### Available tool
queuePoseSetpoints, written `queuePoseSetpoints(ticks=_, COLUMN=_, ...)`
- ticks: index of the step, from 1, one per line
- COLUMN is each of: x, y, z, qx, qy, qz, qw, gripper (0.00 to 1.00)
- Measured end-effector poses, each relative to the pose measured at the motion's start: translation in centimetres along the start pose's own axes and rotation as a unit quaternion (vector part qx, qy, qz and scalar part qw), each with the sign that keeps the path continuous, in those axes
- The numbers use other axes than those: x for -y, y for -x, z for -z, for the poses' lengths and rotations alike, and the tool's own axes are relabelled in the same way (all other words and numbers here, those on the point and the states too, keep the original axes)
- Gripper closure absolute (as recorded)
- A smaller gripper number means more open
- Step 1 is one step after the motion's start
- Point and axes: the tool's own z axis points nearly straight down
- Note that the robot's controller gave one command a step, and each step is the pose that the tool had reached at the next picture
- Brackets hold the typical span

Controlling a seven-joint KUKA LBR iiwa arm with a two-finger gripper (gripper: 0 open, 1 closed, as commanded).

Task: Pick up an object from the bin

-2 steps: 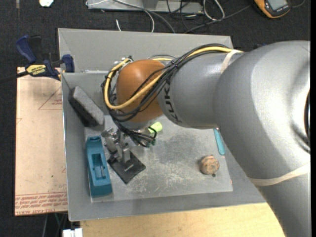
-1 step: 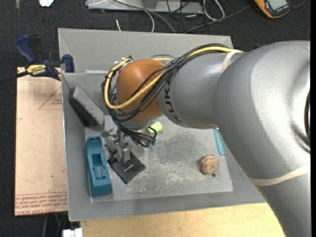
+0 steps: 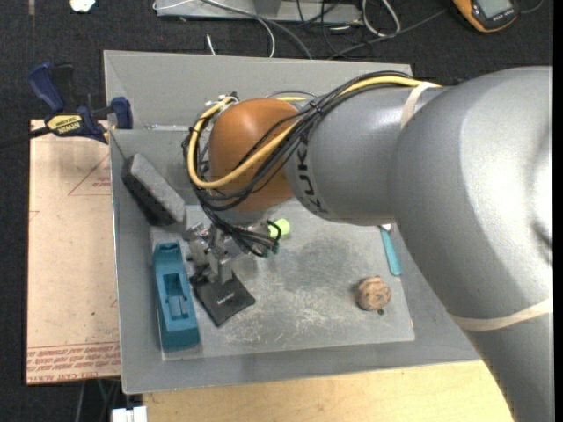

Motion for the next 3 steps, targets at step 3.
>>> queuePoseSetpoints(ticks=3, x=0.0, y=0.2, z=4.0, qx=0.0012, qy=0.0, qz=-0.002, qw=1.0, gripper=1.0)
